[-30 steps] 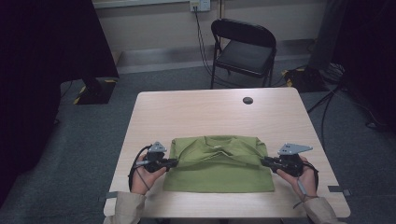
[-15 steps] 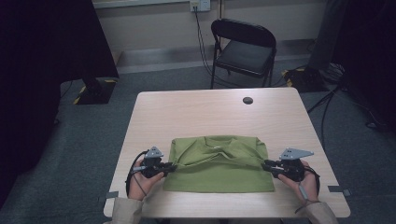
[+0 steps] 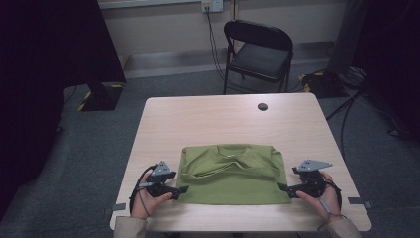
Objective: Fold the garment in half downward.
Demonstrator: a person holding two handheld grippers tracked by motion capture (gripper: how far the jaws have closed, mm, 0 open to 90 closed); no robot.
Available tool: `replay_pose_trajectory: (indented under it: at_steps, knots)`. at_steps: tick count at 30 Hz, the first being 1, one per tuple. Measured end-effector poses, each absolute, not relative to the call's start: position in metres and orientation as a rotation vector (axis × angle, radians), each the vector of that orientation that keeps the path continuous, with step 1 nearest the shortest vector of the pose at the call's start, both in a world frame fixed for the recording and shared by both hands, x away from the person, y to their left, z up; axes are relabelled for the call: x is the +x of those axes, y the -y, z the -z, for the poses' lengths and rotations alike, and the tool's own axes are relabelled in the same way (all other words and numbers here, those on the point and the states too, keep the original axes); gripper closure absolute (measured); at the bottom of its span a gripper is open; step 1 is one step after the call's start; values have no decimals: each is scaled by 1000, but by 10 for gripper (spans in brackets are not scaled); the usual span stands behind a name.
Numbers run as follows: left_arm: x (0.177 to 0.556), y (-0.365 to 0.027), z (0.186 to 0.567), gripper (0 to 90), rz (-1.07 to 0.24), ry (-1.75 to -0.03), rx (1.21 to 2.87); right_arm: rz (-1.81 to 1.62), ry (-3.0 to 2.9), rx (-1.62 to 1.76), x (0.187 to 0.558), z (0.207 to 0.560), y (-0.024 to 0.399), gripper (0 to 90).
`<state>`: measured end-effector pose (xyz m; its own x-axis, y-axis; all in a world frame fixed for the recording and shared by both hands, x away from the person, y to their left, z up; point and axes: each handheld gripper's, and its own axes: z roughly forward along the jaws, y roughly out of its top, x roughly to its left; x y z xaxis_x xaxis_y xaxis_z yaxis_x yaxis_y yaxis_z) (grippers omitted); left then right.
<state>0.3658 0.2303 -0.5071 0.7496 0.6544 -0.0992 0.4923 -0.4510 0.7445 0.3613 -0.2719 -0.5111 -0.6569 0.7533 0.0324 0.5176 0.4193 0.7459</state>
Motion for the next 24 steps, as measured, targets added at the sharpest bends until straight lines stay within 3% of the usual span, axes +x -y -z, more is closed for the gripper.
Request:
replay_pose_trajectory:
  at_steps: [4,12,16,24]
  knots:
    - [364,-232,512,100,-286,-850,2164,-1028,-2402,1089,359,517,274,21]
    - [359,-237,522,75,-300,-818,2193,-1011,-2418,1053,354,524,280,0]
    - [356,-234,525,0,-319,-802,2221,-1010,-2419,1054,353,524,280,0]
    - [356,-233,525,0,-325,-809,2220,-1008,-2421,1051,352,524,280,0]
